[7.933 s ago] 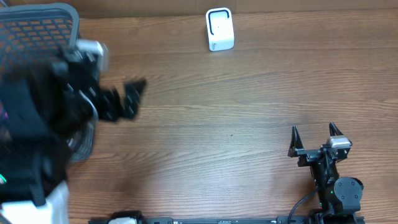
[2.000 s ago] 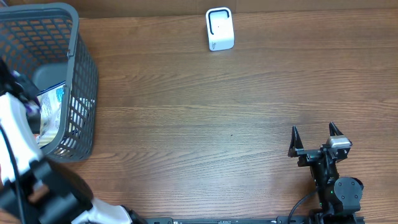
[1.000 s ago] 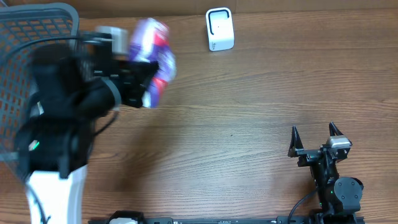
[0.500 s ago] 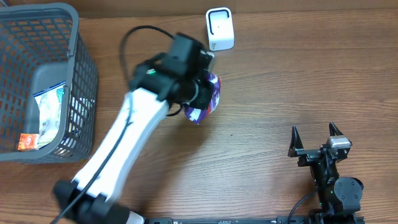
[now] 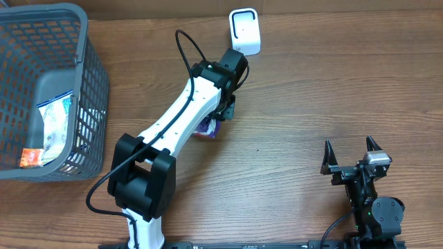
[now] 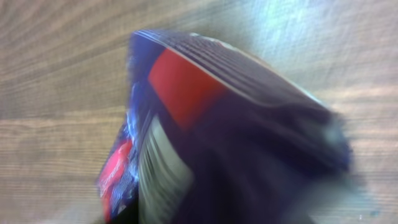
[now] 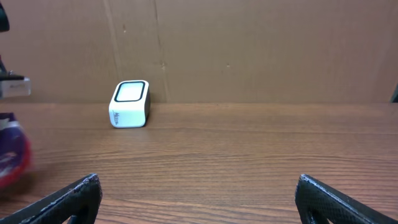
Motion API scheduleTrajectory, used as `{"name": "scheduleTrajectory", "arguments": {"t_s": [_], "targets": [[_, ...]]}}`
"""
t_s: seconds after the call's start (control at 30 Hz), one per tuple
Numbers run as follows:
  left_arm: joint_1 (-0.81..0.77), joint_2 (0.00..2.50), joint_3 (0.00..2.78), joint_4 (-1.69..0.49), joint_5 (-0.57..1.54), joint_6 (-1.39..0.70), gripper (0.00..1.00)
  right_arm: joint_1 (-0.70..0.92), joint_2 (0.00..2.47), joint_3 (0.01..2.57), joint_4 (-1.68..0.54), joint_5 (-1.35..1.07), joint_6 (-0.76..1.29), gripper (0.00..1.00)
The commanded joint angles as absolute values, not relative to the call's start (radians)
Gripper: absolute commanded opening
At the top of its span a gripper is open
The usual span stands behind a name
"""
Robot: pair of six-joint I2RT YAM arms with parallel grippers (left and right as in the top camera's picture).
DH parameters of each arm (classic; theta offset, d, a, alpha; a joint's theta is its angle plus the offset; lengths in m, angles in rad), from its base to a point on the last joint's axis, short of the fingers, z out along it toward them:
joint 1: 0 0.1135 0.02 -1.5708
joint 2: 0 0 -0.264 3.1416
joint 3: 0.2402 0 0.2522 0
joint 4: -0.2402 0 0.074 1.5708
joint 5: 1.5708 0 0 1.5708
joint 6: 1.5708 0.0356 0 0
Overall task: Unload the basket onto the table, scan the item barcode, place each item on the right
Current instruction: 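Lift the purple box out and place it on the table center, then reach into the basket and grasp the white-blue snack bag with left gripper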
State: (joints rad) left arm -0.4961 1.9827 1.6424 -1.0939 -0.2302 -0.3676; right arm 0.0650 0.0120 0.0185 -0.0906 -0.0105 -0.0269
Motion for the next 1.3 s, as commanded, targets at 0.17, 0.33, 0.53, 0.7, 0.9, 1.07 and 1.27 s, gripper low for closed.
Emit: {"name": "scheduleTrajectory", "arguments": {"t_s": [0.17, 0.33, 0.53, 0.7, 0.9, 1.07, 1.27], "targets": [[-0.487, 1.968, 1.865, -1.148, -0.282, -0.331, 1.00, 0.058, 0.003, 0.009, -0.084, -0.001, -0.034, 1.00], [-0.455, 1.968, 2.182, -1.314, -0.281, -0.328, 1.00, 0.058, 0.003, 0.009, -0.084, -0.001, -0.034, 1.00], [-0.342, 1.967, 2.600, -1.506, -0.281, -0.293, 1.00, 0.058, 0.003, 0.008, -0.085, -0.001, -0.034, 1.00], [-0.145, 1.967, 2.838, -1.633, -0.263, -0.292, 1.00, 0.058, 0.003, 0.009, -0.084, -0.001, -0.034, 1.00], [0.141, 1.954, 2.929, -1.689, -0.155, -0.284, 1.00, 0.058, 0.003, 0.009, -0.084, -0.001, -0.034, 1.00], [0.334, 1.954, 2.920, -1.689, -0.089, -0.284, 1.00, 0.058, 0.003, 0.009, -0.085, -0.001, -0.034, 1.00], [0.478, 1.954, 2.876, -1.689, 0.001, -0.284, 1.00, 0.058, 0.003, 0.009, -0.084, -0.001, -0.034, 1.00]]}}
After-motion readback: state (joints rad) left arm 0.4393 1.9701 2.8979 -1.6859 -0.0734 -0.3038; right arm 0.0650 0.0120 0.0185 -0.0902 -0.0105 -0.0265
